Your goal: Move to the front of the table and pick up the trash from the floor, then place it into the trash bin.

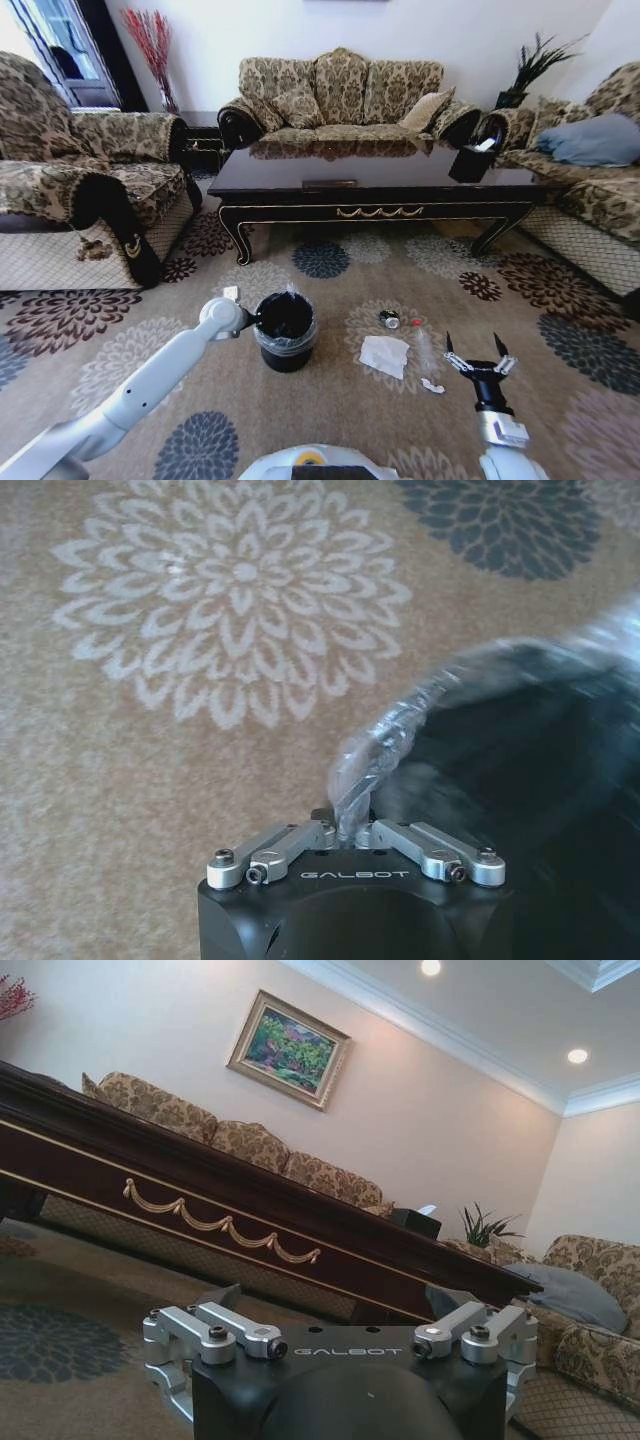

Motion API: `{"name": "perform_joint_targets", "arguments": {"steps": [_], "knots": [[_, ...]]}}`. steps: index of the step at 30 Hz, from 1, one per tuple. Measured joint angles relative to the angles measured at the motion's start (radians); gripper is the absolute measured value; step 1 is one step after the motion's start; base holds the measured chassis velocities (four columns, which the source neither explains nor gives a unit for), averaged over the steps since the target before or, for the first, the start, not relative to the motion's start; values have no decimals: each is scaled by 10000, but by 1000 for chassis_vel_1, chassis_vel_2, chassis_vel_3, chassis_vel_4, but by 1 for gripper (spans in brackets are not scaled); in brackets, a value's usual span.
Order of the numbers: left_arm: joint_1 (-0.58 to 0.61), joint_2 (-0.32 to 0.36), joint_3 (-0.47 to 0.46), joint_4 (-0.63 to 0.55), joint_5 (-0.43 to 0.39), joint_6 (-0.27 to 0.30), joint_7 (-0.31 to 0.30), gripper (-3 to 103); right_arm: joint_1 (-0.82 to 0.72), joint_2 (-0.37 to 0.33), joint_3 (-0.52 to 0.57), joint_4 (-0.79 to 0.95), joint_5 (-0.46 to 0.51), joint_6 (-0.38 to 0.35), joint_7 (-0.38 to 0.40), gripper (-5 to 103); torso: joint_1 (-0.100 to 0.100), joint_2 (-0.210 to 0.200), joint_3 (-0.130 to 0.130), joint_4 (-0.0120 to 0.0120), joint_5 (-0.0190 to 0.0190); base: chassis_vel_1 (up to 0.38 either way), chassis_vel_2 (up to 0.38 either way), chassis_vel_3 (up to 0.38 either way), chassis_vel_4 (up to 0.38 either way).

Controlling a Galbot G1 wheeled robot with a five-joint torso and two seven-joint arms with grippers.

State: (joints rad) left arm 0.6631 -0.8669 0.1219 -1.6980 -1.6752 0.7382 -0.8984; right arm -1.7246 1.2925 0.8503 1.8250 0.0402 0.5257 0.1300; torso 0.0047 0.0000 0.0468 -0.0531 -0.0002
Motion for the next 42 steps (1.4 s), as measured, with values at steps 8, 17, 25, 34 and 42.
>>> {"name": "perform_joint_targets", "arguments": {"steps": [8,17,25,34,42], "knots": [[287,176,-201,-44,28,-3,22,2,-56,-21,34,-88,23,130,15,100,0,0,-1,-1,-1,0,0,0,0],[545,909,-350,-803,666,-6,133,2,-43,-332,-190,-844,177,-737,1063,100,0,0,0,6,6,0,0,0,0],[365,1861,-277,-2131,427,-11,-77,2,168,-1105,-510,-2563,1232,-846,-1270,100,0,0,-1,0,4,0,0,0,0],[715,2370,-680,-2816,25,-12,-172,2,1371,-2354,-925,-5197,1848,-231,-3452,100,0,0,-1,3,2,0,0,0,0],[967,2508,-830,-3011,-46,-15,-145,2,2346,-2893,-1321,-7636,1968,608,-4785,100,0,0,-1,0,4,0,0,0,0]]}}
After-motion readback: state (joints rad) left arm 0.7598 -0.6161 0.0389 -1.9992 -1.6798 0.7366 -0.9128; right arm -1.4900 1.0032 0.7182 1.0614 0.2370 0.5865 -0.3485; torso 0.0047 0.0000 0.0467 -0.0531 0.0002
